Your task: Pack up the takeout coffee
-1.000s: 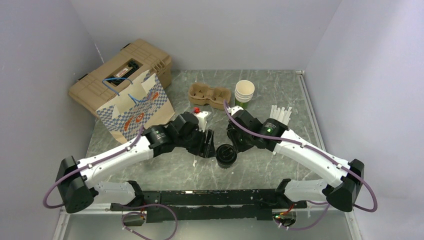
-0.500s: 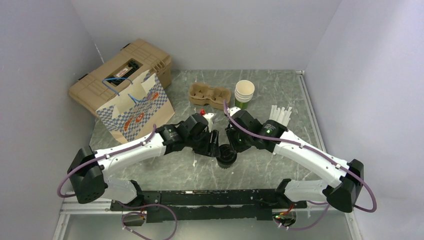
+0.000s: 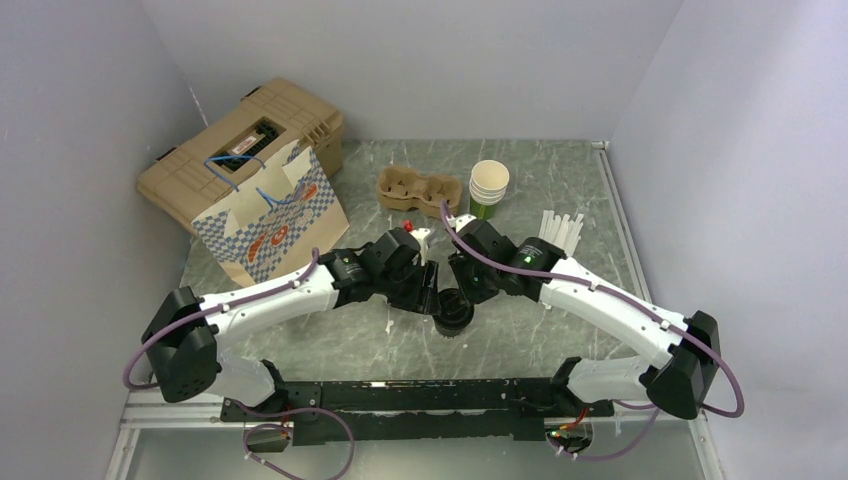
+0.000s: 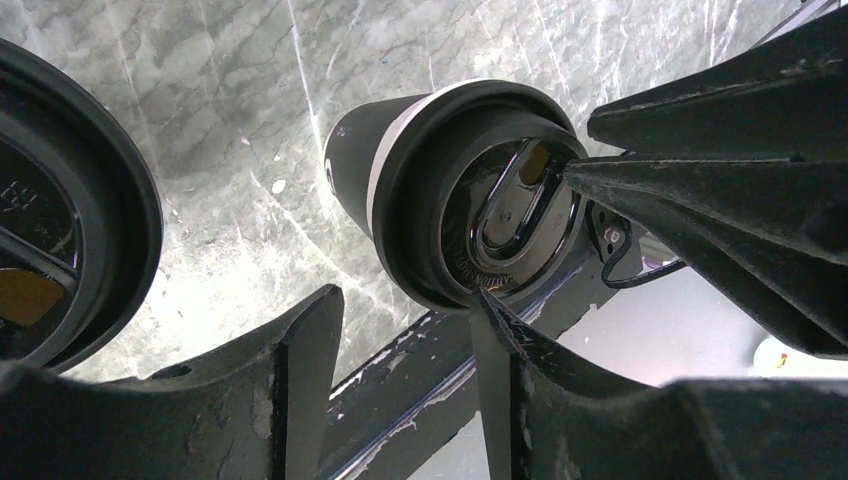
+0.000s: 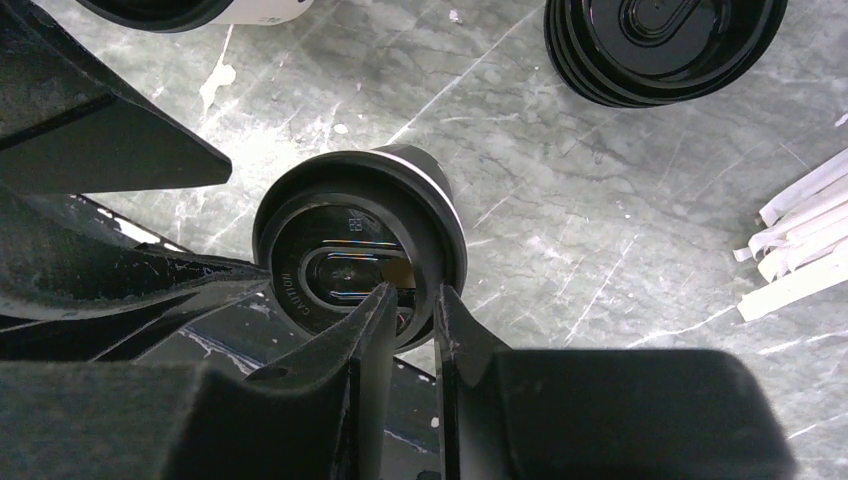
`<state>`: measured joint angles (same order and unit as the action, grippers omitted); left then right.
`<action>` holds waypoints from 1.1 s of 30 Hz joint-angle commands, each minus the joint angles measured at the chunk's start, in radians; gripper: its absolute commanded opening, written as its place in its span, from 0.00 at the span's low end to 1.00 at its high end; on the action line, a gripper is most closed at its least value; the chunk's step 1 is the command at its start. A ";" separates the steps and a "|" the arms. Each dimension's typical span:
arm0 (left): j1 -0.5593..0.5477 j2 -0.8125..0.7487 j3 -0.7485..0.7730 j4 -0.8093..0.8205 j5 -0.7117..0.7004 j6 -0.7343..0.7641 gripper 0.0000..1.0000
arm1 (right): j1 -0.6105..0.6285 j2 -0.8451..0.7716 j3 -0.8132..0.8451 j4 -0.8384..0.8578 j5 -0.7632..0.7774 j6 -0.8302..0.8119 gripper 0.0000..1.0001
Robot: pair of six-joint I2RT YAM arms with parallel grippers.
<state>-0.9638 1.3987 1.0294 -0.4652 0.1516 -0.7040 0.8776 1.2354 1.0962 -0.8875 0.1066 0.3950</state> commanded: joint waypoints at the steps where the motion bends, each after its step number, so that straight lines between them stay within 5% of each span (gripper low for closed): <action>1: -0.007 0.003 0.012 0.039 -0.005 -0.017 0.55 | -0.006 0.010 -0.008 0.034 0.022 -0.009 0.24; 16: -0.007 0.040 0.009 0.050 0.009 -0.022 0.48 | -0.009 0.012 -0.035 0.048 0.013 -0.004 0.00; 33: -0.009 0.074 -0.001 0.045 0.023 -0.020 0.33 | -0.009 0.014 -0.125 0.061 -0.013 0.015 0.00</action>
<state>-0.9646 1.4311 1.0294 -0.4152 0.1711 -0.7277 0.8700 1.2255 1.0355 -0.8391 0.1032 0.3931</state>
